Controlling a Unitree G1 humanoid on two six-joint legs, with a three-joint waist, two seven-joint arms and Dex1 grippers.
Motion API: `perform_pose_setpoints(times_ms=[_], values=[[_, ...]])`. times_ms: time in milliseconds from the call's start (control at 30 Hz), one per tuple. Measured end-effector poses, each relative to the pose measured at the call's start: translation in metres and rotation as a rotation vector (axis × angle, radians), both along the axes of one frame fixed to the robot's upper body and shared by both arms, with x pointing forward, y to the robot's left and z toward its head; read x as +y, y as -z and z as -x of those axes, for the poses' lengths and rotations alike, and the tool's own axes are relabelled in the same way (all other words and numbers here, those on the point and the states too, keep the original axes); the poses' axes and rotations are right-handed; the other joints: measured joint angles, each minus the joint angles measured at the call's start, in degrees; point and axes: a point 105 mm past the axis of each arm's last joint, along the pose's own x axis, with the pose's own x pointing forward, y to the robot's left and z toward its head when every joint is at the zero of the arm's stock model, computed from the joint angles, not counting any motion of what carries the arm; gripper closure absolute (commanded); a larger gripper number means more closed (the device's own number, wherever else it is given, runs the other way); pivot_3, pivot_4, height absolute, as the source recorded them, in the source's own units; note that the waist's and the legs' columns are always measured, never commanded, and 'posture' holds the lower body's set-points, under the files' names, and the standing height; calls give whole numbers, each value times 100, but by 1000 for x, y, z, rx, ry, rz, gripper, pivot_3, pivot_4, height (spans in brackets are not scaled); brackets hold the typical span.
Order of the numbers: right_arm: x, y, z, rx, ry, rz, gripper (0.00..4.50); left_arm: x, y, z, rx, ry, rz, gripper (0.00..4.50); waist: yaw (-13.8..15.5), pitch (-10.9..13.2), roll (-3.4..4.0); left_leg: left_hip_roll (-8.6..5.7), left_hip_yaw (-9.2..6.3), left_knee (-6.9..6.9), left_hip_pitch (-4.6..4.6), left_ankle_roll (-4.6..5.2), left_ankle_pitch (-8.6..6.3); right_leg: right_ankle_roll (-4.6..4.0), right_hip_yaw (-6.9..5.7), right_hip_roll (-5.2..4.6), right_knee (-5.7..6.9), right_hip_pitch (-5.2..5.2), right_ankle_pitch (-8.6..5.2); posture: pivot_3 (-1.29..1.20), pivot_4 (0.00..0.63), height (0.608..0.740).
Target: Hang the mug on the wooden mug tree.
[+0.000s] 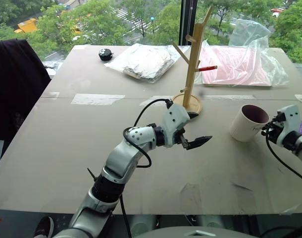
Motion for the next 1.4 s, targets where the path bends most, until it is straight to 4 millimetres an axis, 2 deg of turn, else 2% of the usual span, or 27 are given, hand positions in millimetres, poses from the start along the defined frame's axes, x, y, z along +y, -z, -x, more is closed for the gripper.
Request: perform_pose_setpoints(times_ms=[100,167,267,367,467,533,600,667,833,1100,1200,1300,1333,1367,1400], values=[[20,-38,-11,-76,-119,127,4489,12,-8,-3,0,-65,128,0,-23,0,0,0,-6,-2,0,0,0,-1,-7,1,0,0,0,0,150,740],[39,-69,-19,-142,-229,247,4489,24,-11,-5,-5,-127,213,0,-25,3,1,1,-7,-2,-2,0,0,-1,-10,1,0,-1,0,0,150,740],[66,-102,-28,-223,-378,390,4489,33,-18,-1,-29,-183,314,0,0,6,0,2,-9,-2,-7,-1,0,-1,-14,-4,-5,-4,0,0,150,740],[82,-118,-33,-252,-475,475,4489,36,-28,3,-61,-216,385,0,31,7,-1,-1,-9,-2,-12,-1,0,-1,-18,-15,-11,-4,0,0,150,740],[89,-129,-36,-271,-530,534,4489,39,-36,8,-93,-231,433,0,103,8,-5,-2,-13,-1,-16,-2,0,-2,-27,-22,-14,-5,0,0,150,740],[95,-137,-45,-253,-587,621,4489,46,-39,10,-118,-275,477,0,100,14,4,-4,6,-6,-22,-3,1,-6,-16,-30,-13,-21,-2,0,150,740],[101,-150,-49,-282,-621,666,4489,48,-41,11,-136,-293,492,0,103,15,4,-3,2,-10,-21,-4,1,-8,-21,-29,-12,-22,-3,0,150,740],[108,-158,-50,-303,-658,697,4489,50,-42,10,-159,-310,490,0,112,15,4,-2,-3,-12,-21,-4,1,-9,-27,-28,-10,-22,-3,0,150,740],[126,-149,-56,-280,-757,729,4489,49,-43,12,-195,-324,474,0,122,15,5,-3,0,-11,-23,-4,1,-8,-26,-33,-10,-23,-2,0,150,740],[133,-148,-57,-275,-802,785,4489,49,-43,12,-203,-342,473,0,113,16,5,-3,-1,-13,-28,-24,12,-9,-25,-38,-8,-31,-2,0,150,740],[137,-148,-62,-284,-791,814,3679,46,-42,13,-200,-330,470,0,96,16,6,-3,0,-14,-27,-24,12,-10,-25,-38,-3,-32,-2,0,150,740],[141,-149,-66,-298,-773,815,2094,44,-42,13,-200,-323,466,0,99,16,6,-3,-1,-14,-28,-25,13,-21,-25,-38,-1,-34,-7,0,150,740],[142,-152,-67,-307,-760,818,1765,45,-42,13,-203,-322,463,0,100,17,7,-3,-1,-14,-29,-26,13,-23,-25,-39,-1,-34,-9,0,150,740],[141,-155,-68,-315,-748,820,1183,45,-42,13,-204,-322,461,0,101,17,7,-3,-1,-13,-28,-26,13,-24,-25,-39,-1,-34,-9,0,150,740],[141,-156,-68,-320,-742,820,810,45,-42,13,-204,-322,460,0,101,17,7,-3,-1,-14,-29,-26,13,-24,-25,-40,-2,-34,-9,0,150,740]])
